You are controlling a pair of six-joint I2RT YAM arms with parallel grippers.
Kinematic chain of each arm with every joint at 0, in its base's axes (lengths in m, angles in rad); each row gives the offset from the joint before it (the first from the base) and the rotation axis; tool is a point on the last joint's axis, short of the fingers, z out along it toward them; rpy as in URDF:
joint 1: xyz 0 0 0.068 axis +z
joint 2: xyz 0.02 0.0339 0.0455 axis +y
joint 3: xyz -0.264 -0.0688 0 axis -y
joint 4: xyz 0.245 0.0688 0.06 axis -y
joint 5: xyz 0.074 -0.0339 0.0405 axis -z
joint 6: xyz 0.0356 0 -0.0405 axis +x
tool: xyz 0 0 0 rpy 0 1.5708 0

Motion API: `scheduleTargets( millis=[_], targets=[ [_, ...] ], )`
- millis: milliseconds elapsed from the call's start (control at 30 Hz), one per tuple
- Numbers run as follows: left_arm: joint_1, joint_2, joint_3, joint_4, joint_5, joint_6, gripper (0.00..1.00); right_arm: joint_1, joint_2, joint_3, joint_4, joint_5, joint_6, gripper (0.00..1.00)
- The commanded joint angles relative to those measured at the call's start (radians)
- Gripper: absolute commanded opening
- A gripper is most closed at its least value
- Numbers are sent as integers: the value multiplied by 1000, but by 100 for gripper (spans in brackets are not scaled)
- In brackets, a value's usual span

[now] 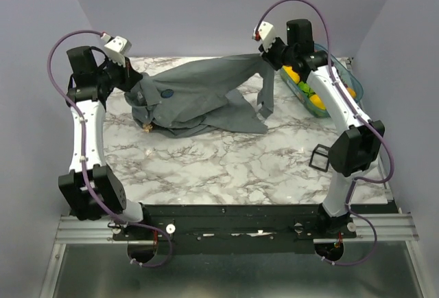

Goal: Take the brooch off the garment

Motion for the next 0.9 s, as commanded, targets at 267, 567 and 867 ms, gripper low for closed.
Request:
scheduleTargets(
  millis=[267,567,867],
  targets=[
    [22,-283,-262,392,-308,-241,0,40,51,113,42,-137,-50,11],
    [52,-384,-393,302,-427,-135,0,140,174,147,194,-97,2,11],
    [8,-411,-399,147,-79,-38,65,143,179,79,156,-126,-5,11]
  ],
)
